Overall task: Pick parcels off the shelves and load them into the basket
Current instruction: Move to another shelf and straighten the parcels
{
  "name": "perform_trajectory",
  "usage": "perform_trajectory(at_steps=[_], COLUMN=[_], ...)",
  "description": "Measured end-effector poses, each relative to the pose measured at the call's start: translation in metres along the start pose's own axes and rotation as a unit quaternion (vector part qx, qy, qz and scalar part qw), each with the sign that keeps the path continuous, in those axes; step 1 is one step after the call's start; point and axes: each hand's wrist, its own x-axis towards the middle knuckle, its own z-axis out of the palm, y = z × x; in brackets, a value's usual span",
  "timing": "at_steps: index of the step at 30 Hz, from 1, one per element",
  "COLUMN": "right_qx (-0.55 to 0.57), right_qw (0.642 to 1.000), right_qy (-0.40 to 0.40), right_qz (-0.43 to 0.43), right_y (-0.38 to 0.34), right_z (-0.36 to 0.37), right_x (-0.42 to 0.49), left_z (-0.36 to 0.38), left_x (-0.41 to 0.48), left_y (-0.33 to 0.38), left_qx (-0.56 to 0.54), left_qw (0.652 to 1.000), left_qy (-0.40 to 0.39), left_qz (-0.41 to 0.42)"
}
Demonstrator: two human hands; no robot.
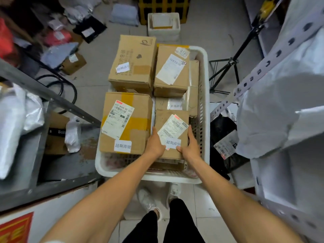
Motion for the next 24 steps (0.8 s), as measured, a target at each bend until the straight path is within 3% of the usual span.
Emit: perform_trajectory(at_steps=[7,15,20,24], right_qx=[-0.089,-0.244,-0.381,-0.436], right_qw=[0.996,0.962,0.906,0.876], right_qy=[-0.023,-0.042,-0.062,-0.032], right_qz=[0.008,-0.116,-0.175,-0.203], right_y=[-0.027,-0.089,-0.122,-0.133], right_z=[-0.022,-0.040,-0.036,-0.027], right_x=[-0.015,-0.064,-0.121,-0.173], left_z=[-0.020,-0.063,-0.098,-0.117], left_x=[-0.030,-0.076,-0.121,-0.166], left_y=[0.015,0.053,0.058,0.044], left_qx=[0.036,0.108,0.250,0.315], left_qw=[0.998,0.988,0.947,0.914], left_qy=[-0.003,0.024,0.066,0.094], left_qz=[0.047,0.111,0.190,0.238])
